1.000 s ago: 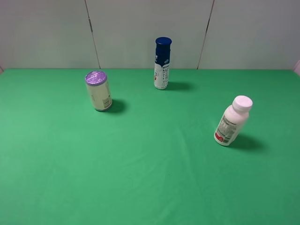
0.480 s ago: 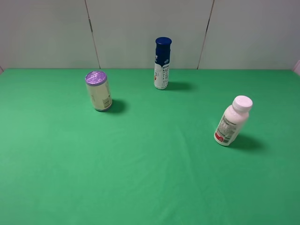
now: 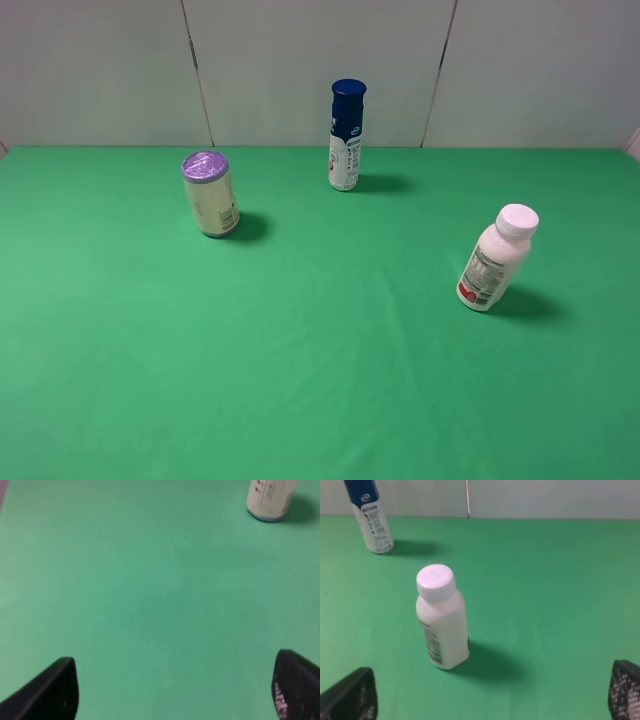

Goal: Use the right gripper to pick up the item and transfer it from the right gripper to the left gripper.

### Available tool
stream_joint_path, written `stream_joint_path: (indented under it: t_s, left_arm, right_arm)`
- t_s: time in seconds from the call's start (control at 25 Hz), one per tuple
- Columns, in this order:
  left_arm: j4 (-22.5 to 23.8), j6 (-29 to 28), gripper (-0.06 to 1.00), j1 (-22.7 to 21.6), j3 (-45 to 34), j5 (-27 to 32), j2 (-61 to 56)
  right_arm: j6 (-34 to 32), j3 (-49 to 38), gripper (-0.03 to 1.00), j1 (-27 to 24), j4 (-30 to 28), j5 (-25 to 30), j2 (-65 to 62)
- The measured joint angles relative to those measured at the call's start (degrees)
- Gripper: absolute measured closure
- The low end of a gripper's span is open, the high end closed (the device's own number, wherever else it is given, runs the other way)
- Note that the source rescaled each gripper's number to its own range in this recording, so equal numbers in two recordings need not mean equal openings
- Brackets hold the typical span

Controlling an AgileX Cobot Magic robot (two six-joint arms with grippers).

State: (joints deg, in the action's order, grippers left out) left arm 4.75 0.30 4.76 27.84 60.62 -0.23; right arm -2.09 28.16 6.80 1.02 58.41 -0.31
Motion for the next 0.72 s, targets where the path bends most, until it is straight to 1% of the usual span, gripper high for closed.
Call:
stream_joint_path:
  t_s: [0.72]
  left_arm:
    - [0.00, 0.00, 0.41, 0.00, 0.00, 0.00, 0.00]
  right_arm:
    - [0.00, 0.00, -0.03, 0.00, -0.17, 0.00, 0.89]
